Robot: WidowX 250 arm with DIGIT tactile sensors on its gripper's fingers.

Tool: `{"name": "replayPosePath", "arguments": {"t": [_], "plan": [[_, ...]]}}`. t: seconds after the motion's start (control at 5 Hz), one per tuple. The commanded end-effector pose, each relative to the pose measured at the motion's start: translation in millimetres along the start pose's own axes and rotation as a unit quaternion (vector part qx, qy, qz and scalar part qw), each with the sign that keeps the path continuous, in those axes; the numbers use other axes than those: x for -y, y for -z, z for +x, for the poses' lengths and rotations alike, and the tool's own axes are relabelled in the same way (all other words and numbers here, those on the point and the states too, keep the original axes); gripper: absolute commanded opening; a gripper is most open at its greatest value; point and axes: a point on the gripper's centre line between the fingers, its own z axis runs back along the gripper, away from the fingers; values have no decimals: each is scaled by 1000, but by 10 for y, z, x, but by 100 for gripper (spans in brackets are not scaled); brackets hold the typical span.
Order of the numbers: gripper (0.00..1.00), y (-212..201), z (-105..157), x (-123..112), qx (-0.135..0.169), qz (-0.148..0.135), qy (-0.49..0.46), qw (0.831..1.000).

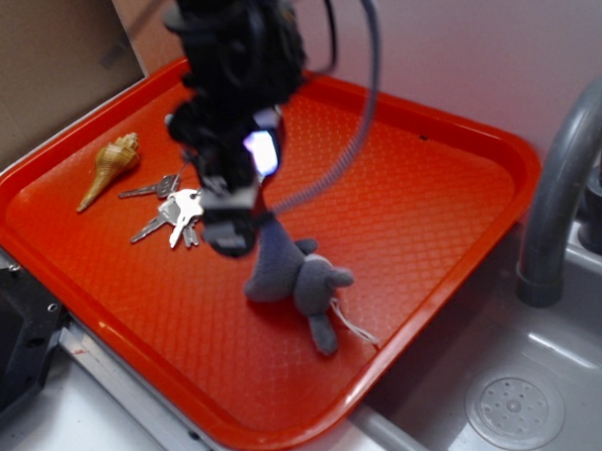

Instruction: Grab the gray animal.

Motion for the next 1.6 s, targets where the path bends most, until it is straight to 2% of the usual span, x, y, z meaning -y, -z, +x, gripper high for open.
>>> {"name": "replayPosePath", "arguments": {"t": [0.0,0.4,0.6,0.8,1.0,1.2,1.4], "plan": [[100,237,92,183,-18,8,45,999],[100,556,1,193,-81,45,38,995],[100,710,-22,226,-109,52,35,992],[77,767,-25,267,-120,55,31,991],[0,602,-52,252,-100,58,0,993],[0,248,-144,10,-75,52,-98,991],[0,-241,-303,-256,-53,72,-216,972]]}}
